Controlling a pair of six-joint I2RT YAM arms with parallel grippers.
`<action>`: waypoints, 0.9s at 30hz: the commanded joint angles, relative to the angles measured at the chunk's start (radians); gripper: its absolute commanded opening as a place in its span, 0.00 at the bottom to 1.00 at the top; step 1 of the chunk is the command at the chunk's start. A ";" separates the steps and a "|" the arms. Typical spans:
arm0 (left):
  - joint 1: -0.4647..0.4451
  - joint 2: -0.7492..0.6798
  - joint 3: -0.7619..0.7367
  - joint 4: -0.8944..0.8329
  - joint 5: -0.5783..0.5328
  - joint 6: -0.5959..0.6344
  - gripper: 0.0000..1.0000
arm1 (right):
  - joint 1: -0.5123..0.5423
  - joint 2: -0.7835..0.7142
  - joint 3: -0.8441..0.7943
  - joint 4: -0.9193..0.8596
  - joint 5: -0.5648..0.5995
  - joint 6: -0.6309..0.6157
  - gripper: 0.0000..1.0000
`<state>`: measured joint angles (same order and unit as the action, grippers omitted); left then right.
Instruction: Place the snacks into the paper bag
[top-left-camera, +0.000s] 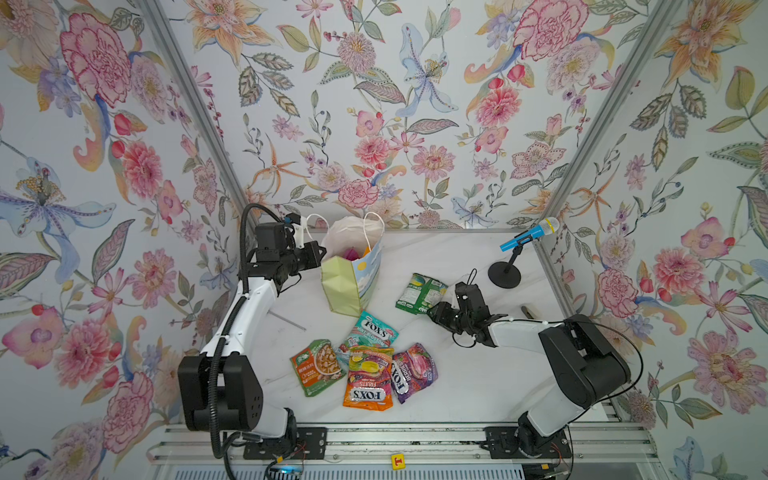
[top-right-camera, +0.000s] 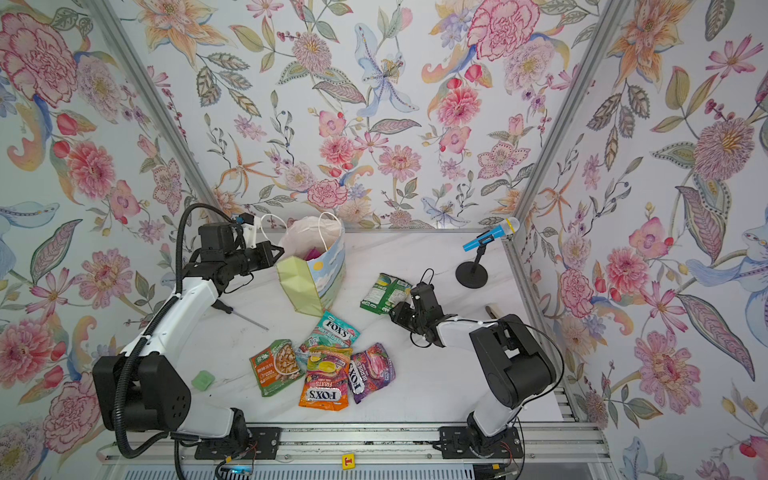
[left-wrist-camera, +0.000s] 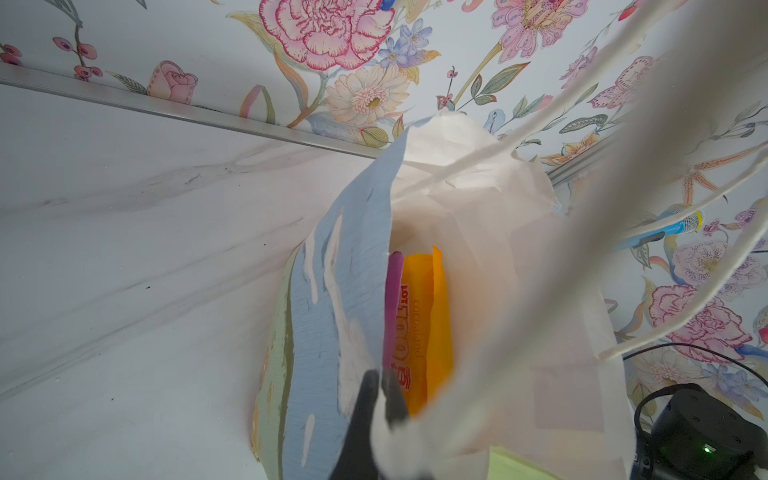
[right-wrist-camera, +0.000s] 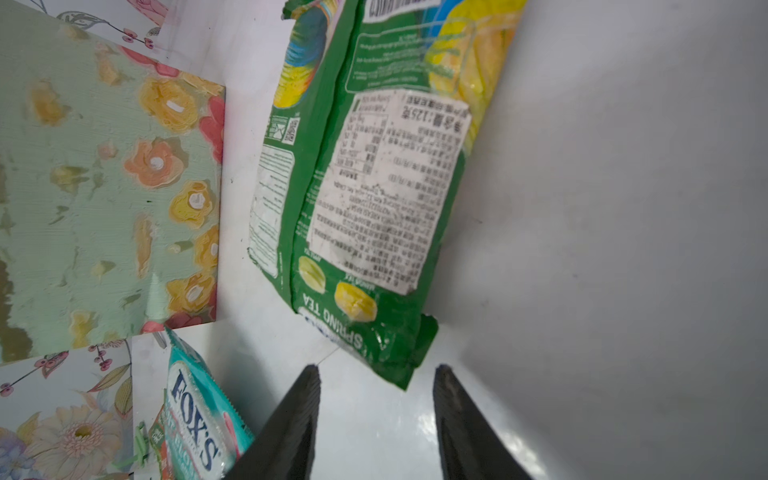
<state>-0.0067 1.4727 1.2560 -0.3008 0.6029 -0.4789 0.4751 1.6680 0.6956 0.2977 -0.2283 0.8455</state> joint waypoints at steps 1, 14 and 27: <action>-0.003 0.013 -0.013 -0.050 0.004 0.016 0.00 | -0.004 0.042 0.010 0.082 -0.012 0.002 0.47; -0.003 0.020 0.004 -0.074 -0.003 0.029 0.00 | -0.023 0.187 -0.044 0.402 -0.072 0.109 0.24; -0.001 0.023 0.004 -0.073 -0.005 0.030 0.00 | -0.034 0.121 -0.060 0.374 -0.077 0.076 0.00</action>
<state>-0.0067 1.4734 1.2568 -0.3054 0.6025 -0.4679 0.4469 1.8301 0.6575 0.6838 -0.3035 0.9428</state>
